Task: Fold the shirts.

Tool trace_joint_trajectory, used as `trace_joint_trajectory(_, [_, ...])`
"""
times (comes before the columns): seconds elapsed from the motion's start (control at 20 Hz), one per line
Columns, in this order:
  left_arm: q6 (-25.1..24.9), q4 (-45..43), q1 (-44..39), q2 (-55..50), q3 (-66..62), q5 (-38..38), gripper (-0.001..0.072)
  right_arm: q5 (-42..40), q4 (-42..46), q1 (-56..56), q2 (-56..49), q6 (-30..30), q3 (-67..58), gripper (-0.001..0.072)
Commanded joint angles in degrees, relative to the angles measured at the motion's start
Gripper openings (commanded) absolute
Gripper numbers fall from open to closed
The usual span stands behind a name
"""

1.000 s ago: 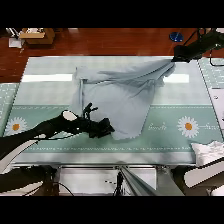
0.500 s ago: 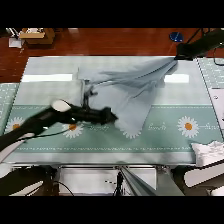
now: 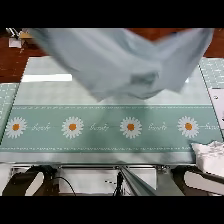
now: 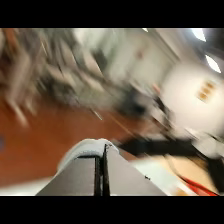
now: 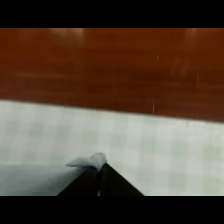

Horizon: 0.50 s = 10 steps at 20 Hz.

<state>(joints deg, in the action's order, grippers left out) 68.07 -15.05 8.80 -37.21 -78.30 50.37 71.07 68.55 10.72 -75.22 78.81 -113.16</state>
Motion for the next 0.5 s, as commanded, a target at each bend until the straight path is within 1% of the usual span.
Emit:
trace_joint_trajectory(0.0, [1.36, -8.98, 17.75, 5.07, -13.46, 0.74, 0.002, -9.11, -1.09, 0.17, 11.67, -0.13, -0.04, 0.0023])
trace_joint_trajectory(0.05, [3.5, -11.5, 21.53, 5.35, -15.54, 2.47, 0.002, -10.99, -0.68, 0.17, 14.88, -0.11, -0.04, 0.0023])
trace_joint_trajectory(0.15, [7.39, -13.09, 26.38, 5.44, -17.75, 9.16, 0.002, -12.81, 1.81, 0.17, 20.44, 0.04, -0.04, 0.0023])
trace_joint_trajectory(0.2, [9.27, -13.07, 27.34, 5.44, -17.99, 12.7, 0.002, -12.85, 3.08, 0.17, 22.71, 0.07, -0.04, 0.0023])
trace_joint_trajectory(0.3, [13.64, -13.05, 27.58, 5.53, -17.99, 19.71, 0.002, -12.85, 5.88, 0.17, 26.97, 2.23, -0.04, 0.0023])
trace_joint_trajectory(0.35, [14.95, -13.03, 27.58, 5.77, -17.99, 22.14, 0.002, -12.83, 6.58, 0.17, 28.61, 3.3, -0.04, 0.0023])
trace_joint_trajectory(0.45, [15.67, -12.83, 27.58, 6.99, -17.99, 25.09, 0.002, -12.28, 6.51, 0.17, 31.34, 4.04, -0.04, 0.0023])
